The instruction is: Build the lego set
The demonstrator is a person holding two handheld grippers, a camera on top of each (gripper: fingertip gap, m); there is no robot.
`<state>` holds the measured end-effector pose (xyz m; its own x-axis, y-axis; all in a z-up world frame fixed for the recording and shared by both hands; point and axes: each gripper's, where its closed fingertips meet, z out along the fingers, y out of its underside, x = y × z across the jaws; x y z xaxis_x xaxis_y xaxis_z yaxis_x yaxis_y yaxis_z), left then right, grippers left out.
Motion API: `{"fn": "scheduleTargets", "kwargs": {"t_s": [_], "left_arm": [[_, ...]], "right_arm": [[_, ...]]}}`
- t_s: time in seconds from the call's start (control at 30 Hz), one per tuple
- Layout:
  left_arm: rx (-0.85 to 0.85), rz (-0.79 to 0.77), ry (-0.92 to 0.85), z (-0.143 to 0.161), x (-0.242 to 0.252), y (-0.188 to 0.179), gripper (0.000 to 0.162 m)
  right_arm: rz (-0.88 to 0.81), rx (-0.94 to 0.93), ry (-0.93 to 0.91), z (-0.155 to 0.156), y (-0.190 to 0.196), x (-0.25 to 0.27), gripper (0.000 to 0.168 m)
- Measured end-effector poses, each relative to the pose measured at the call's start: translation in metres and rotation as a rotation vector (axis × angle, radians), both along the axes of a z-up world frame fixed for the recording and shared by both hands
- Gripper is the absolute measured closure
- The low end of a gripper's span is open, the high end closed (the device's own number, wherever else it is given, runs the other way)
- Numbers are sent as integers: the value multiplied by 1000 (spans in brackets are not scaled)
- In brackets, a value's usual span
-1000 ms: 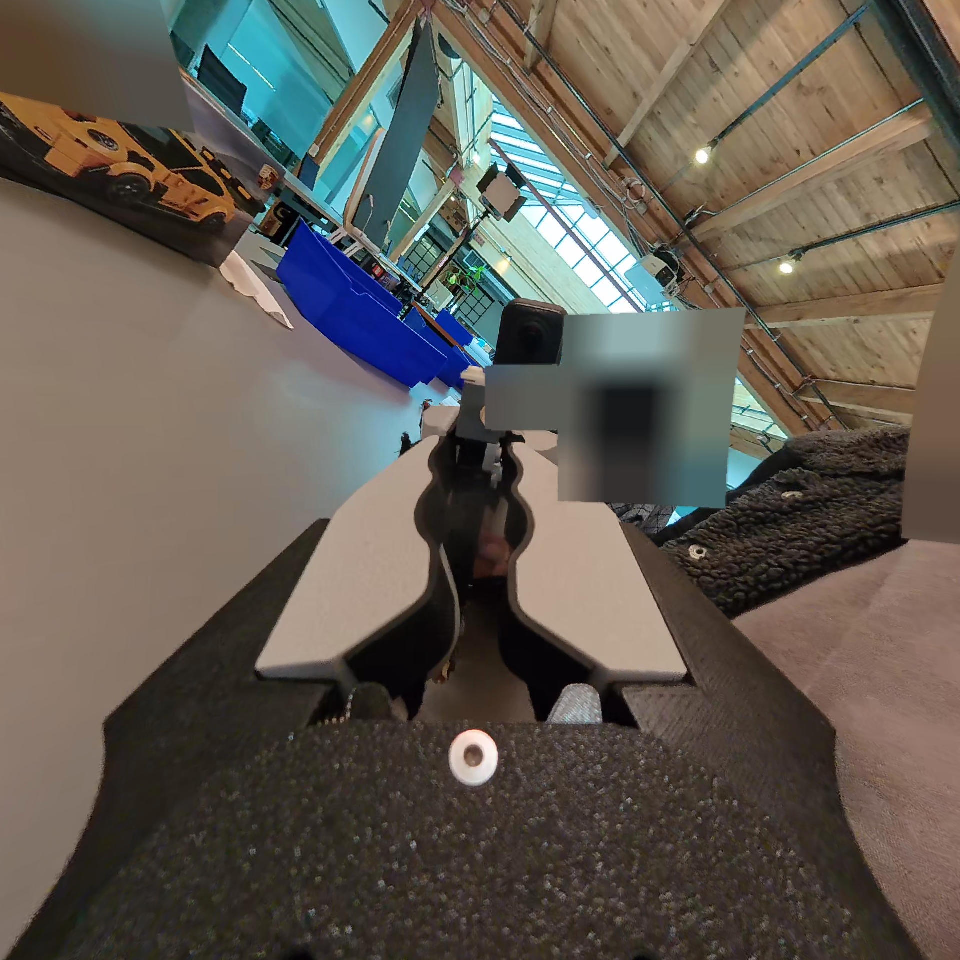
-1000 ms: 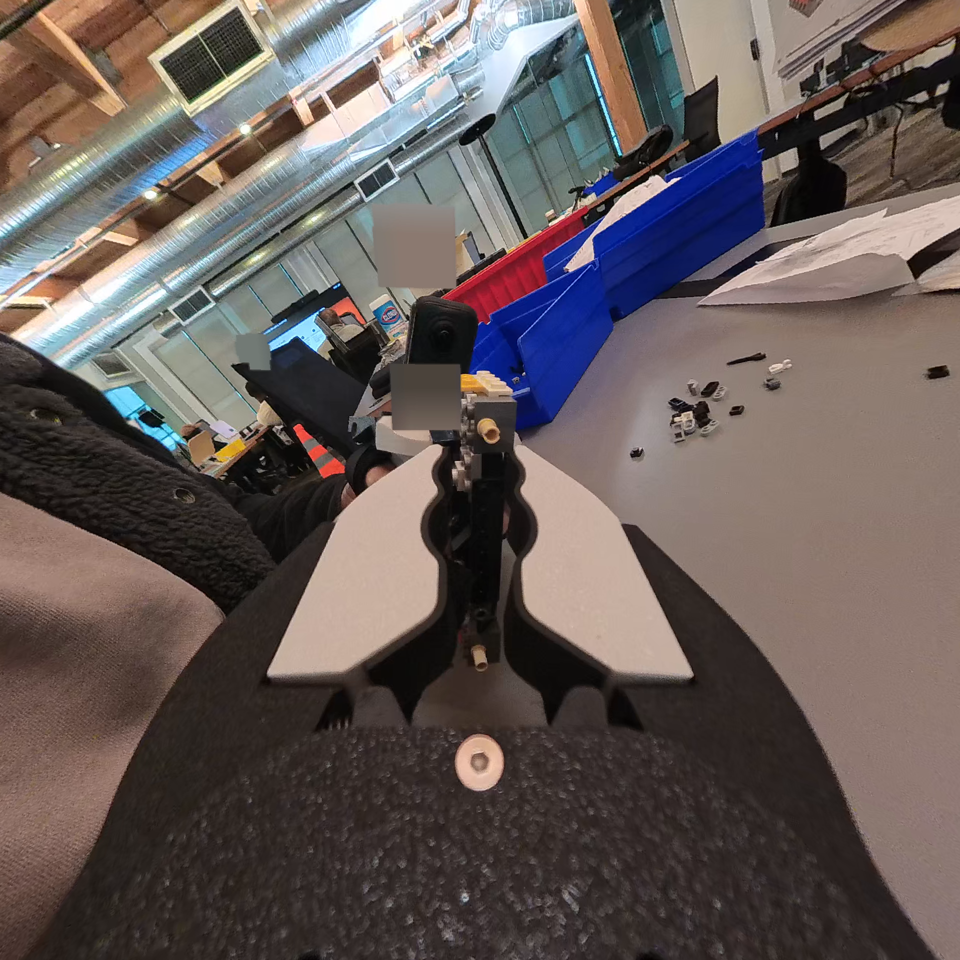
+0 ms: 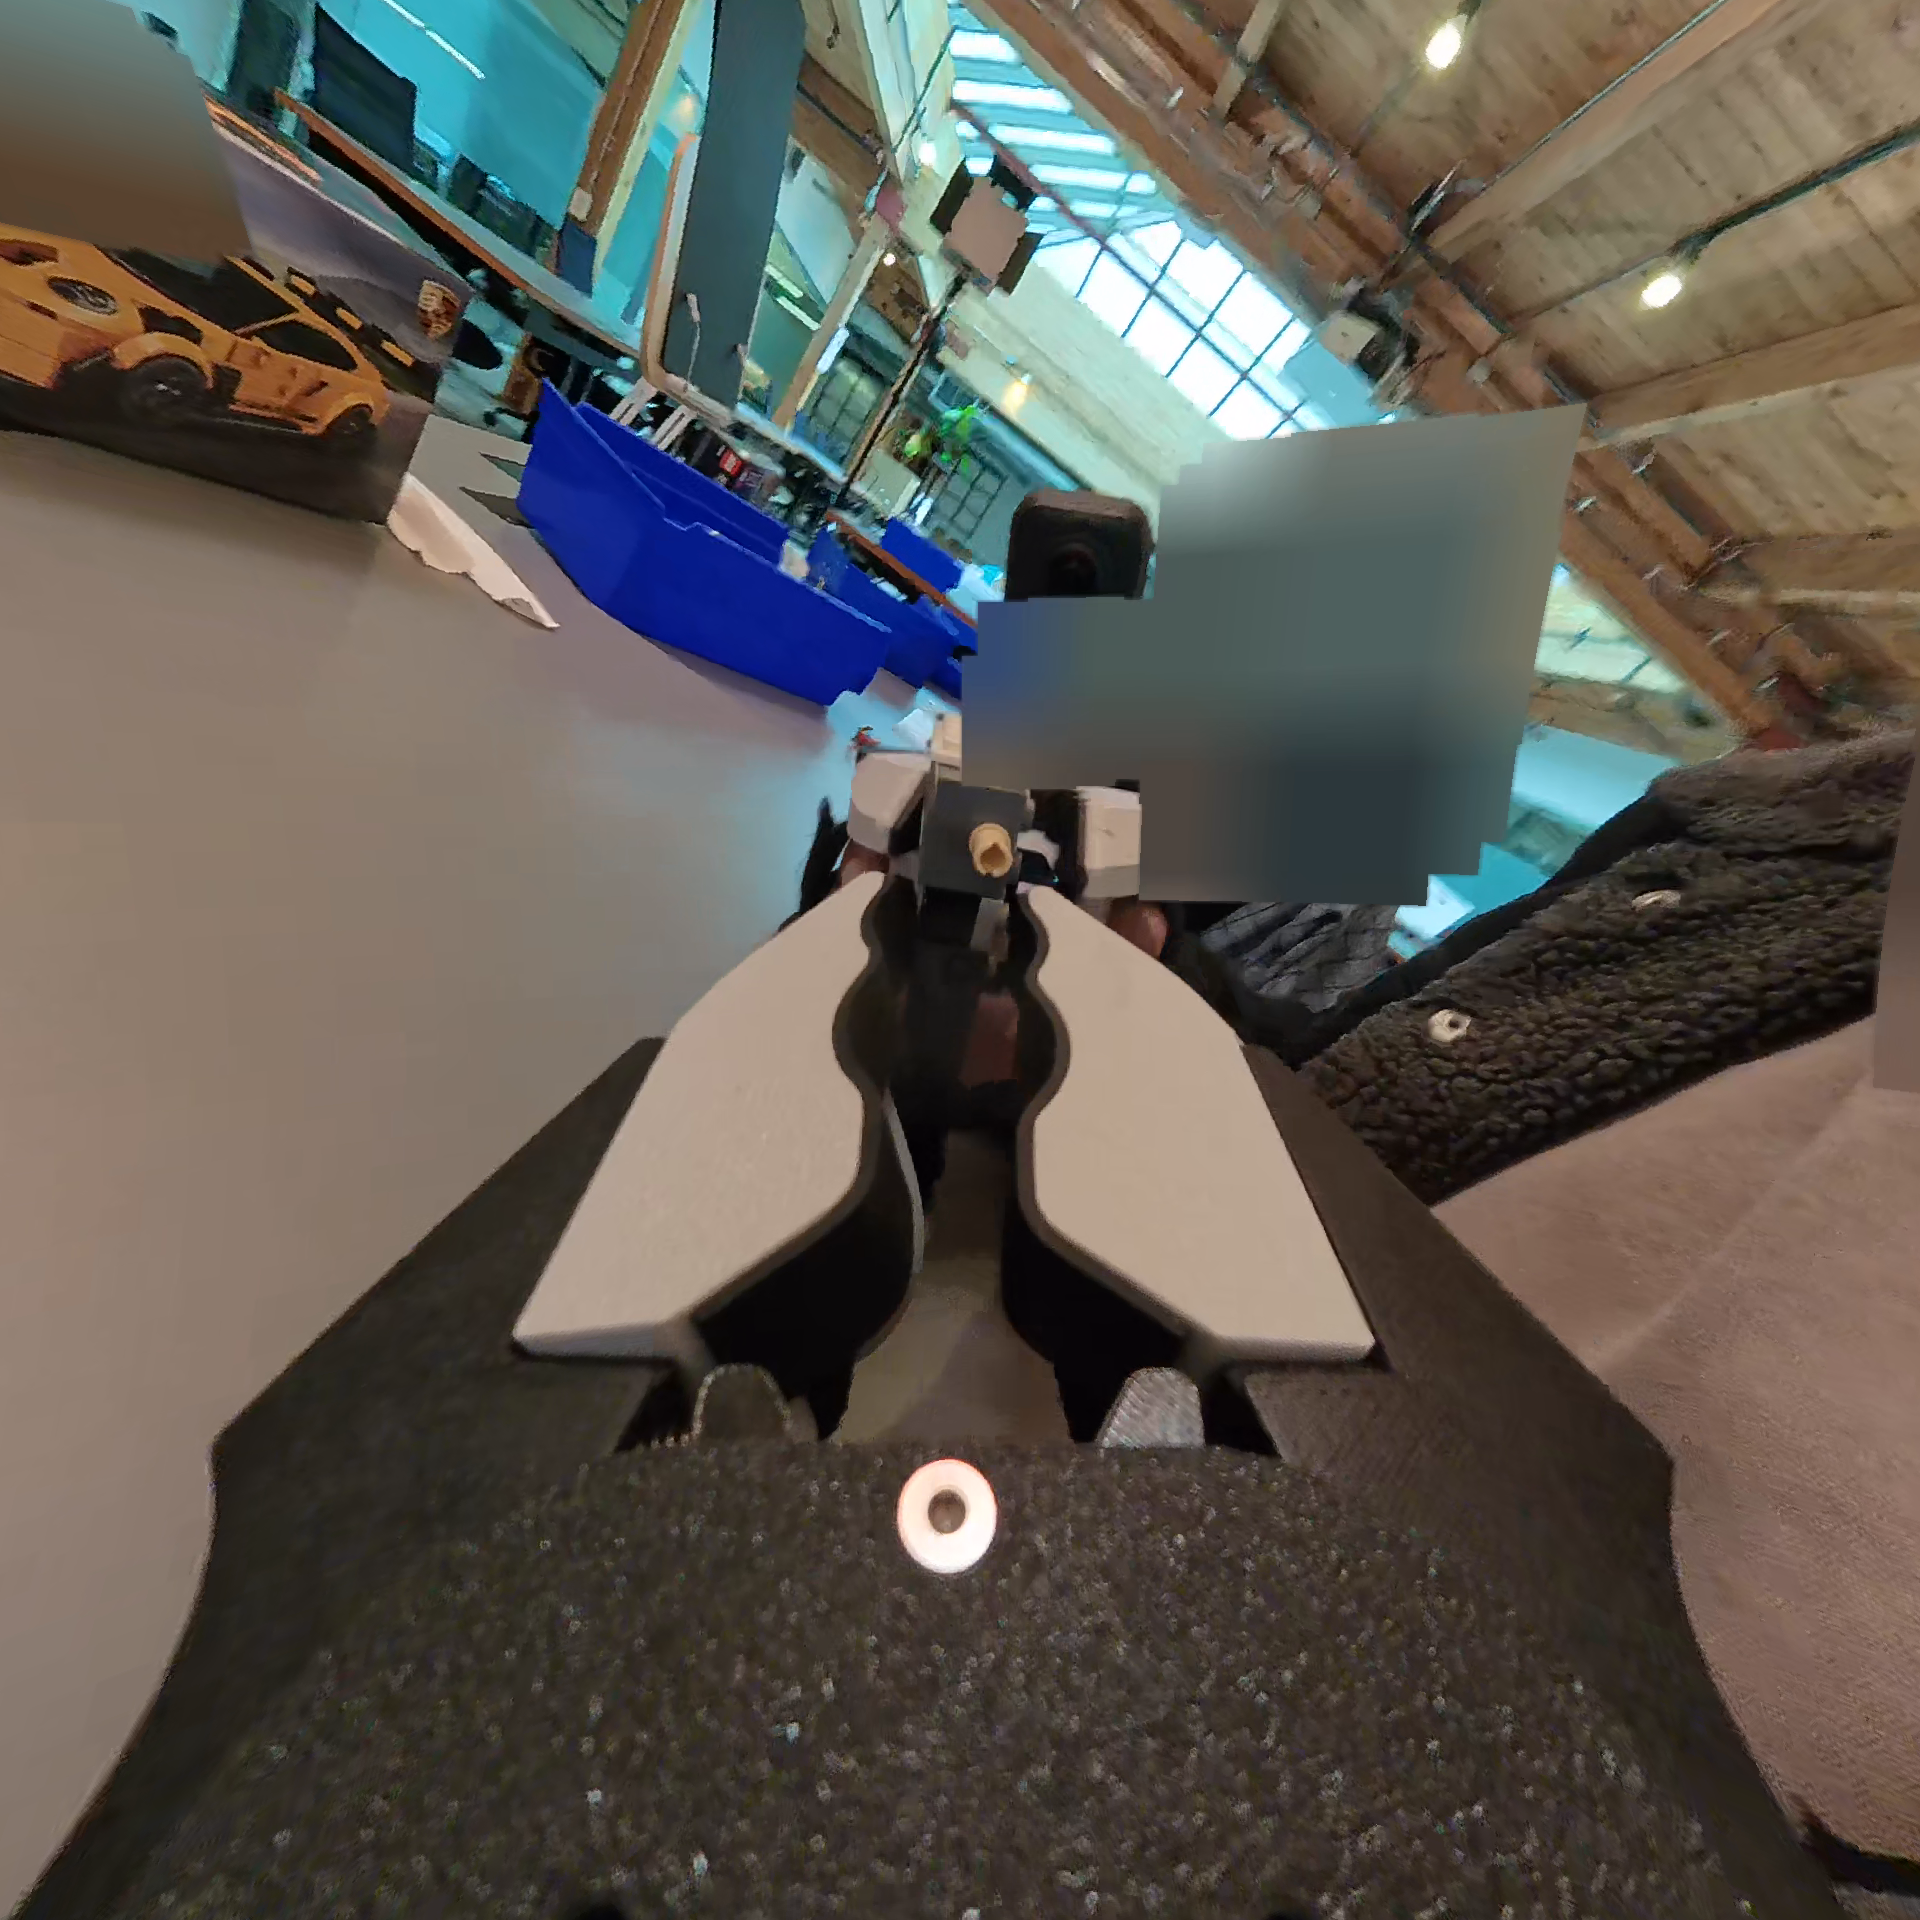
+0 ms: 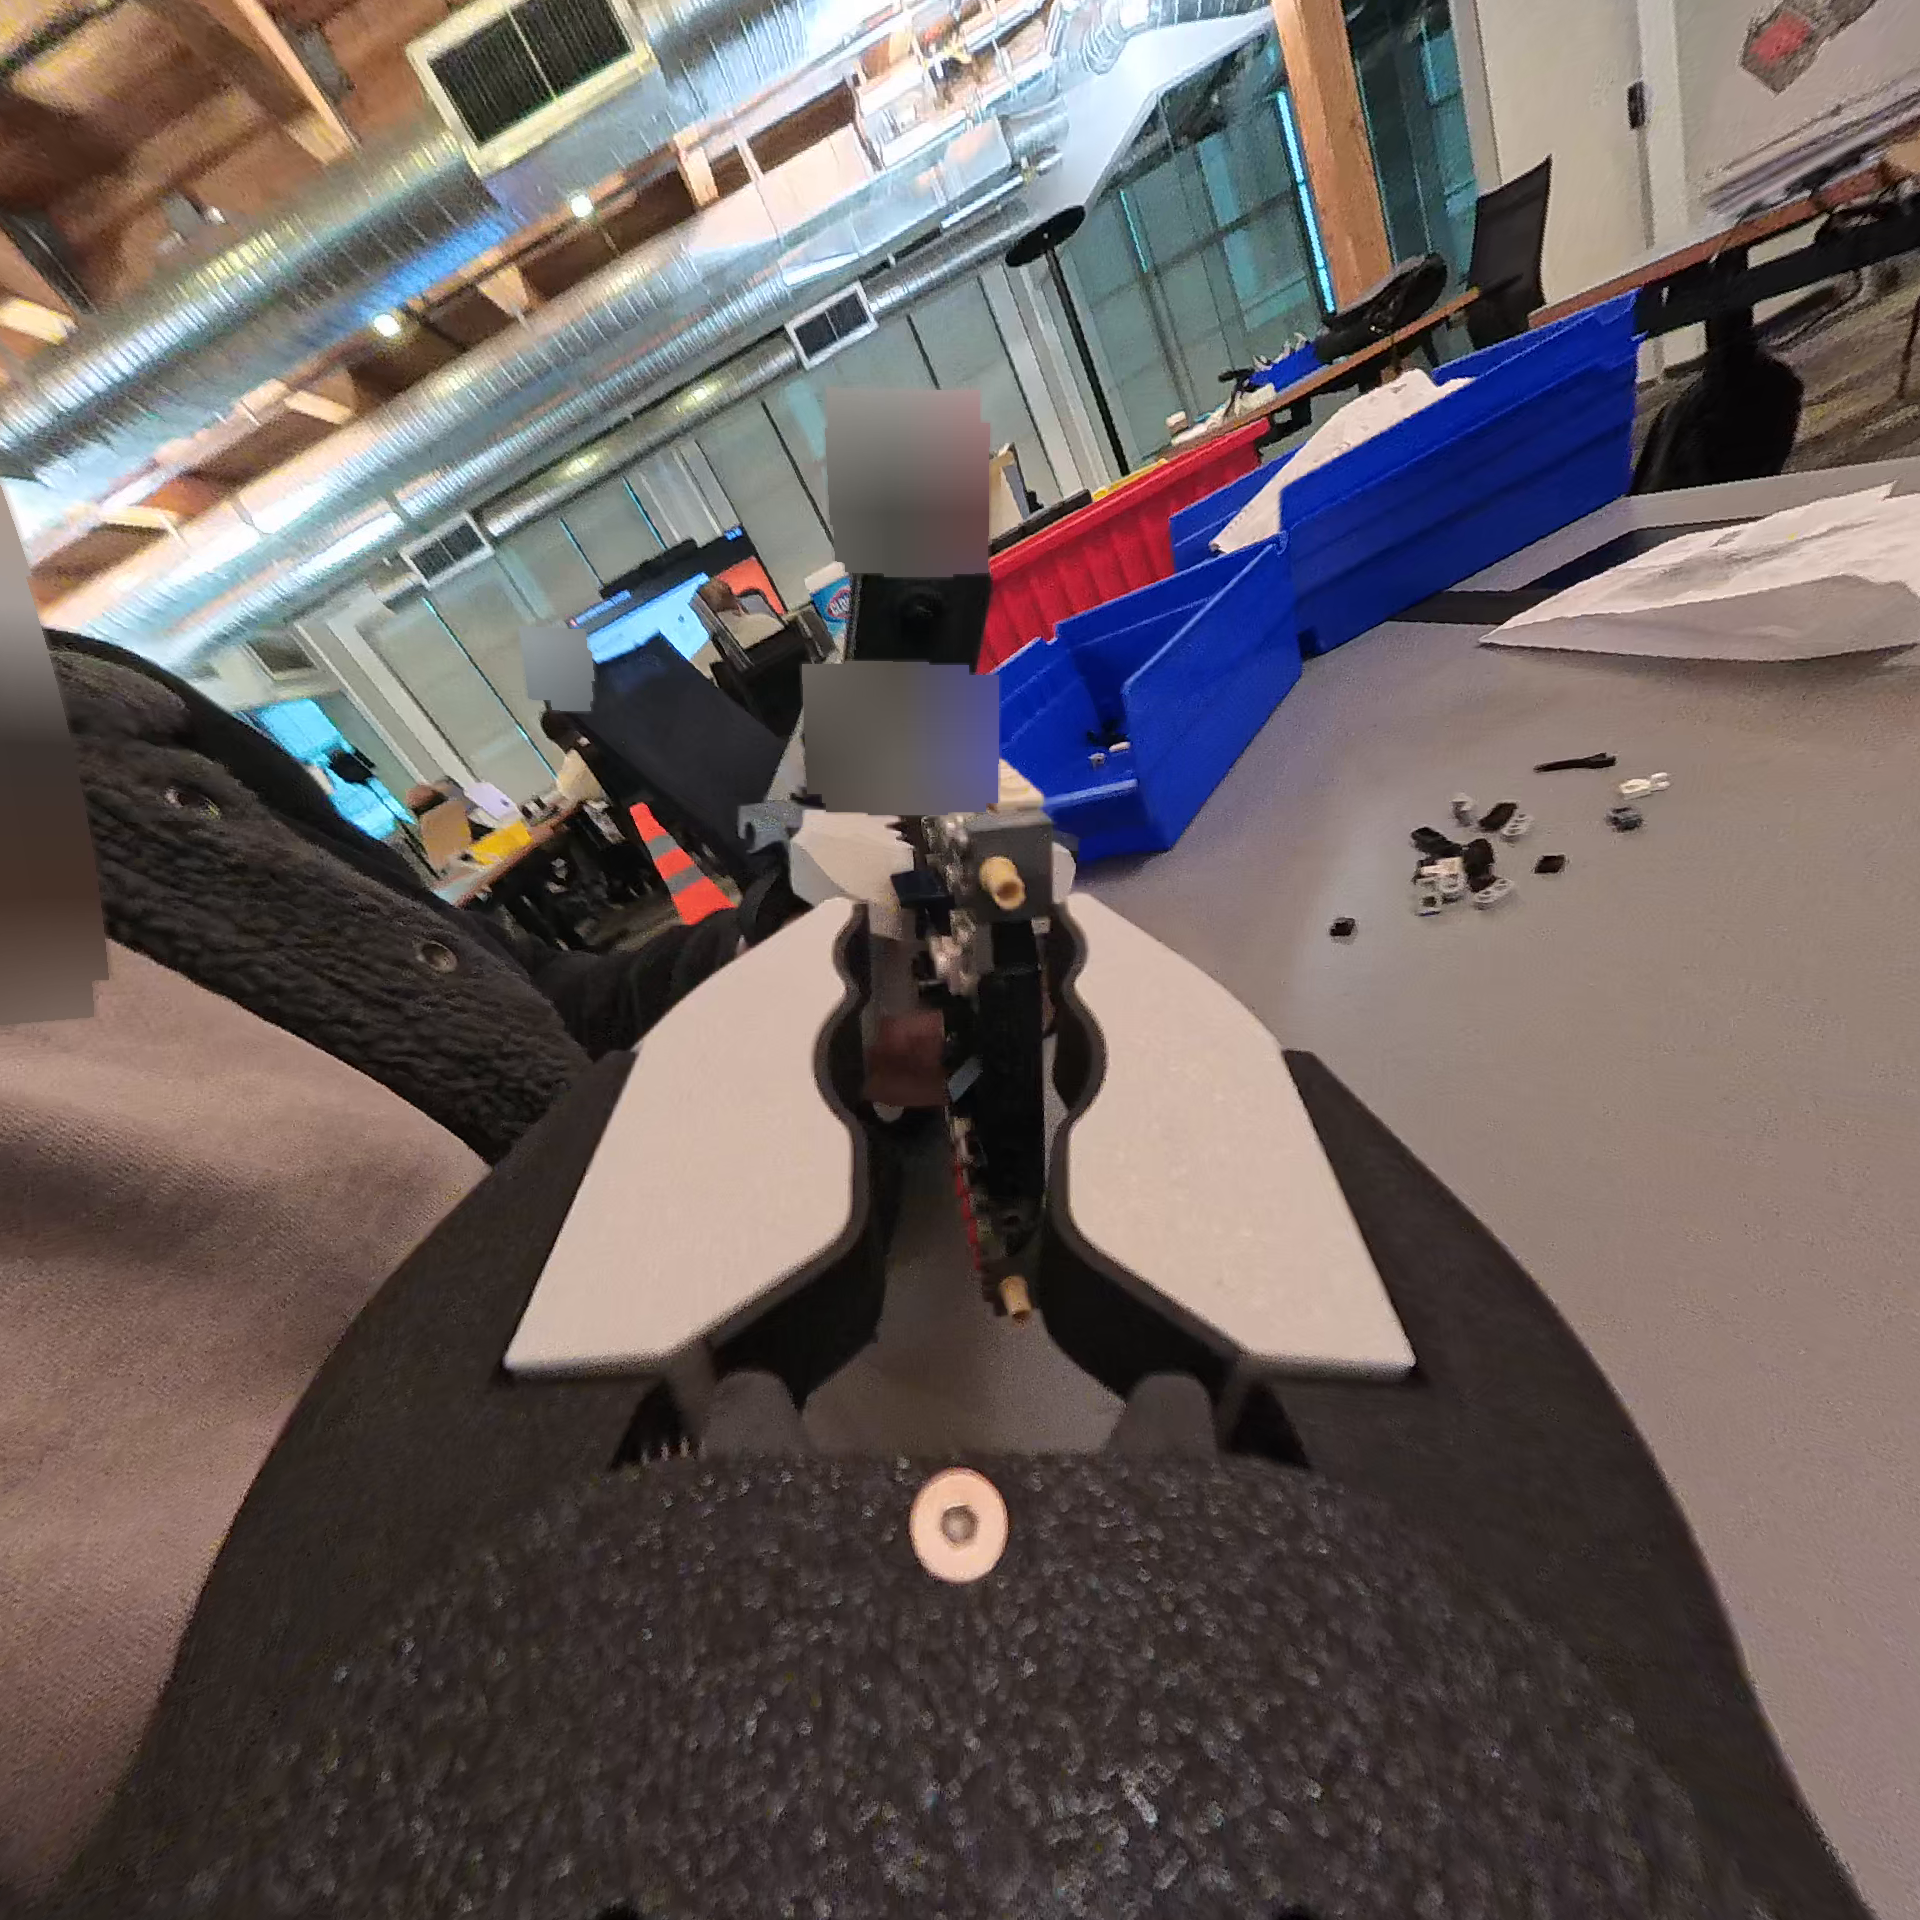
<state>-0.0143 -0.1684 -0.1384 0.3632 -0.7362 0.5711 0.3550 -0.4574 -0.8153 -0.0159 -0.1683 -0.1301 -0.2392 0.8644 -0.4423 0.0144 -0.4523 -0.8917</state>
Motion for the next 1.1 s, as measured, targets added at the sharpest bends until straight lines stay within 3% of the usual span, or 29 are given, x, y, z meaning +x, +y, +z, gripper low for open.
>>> {"fn": "scheduleTargets", "kwargs": {"t_s": [0.2, 0.4, 0.53, 0.67, 0.77, 1.1], "left_arm": [[126, 17, 190, -3, 9, -6, 144], [229, 16, 238, 6, 17, -12, 144], [281, 18, 275, 11, 22, -16, 144], [317, 30, 290, 13, 24, -13, 144], [332, 44, 321, 11, 23, -11, 144], [311, 24, 322, 10, 28, -15, 144]], "right_arm": [[21, 166, -27, 1, -7, -7, 129], [48, 306, 72, 14, -15, -2, 150], [40, 396, 133, 19, -20, 4, 149], [43, 382, 125, 22, -18, 7, 147], [81, 391, 127, 24, -21, 14, 130], [120, 428, 109, 14, -23, 15, 141]]}}
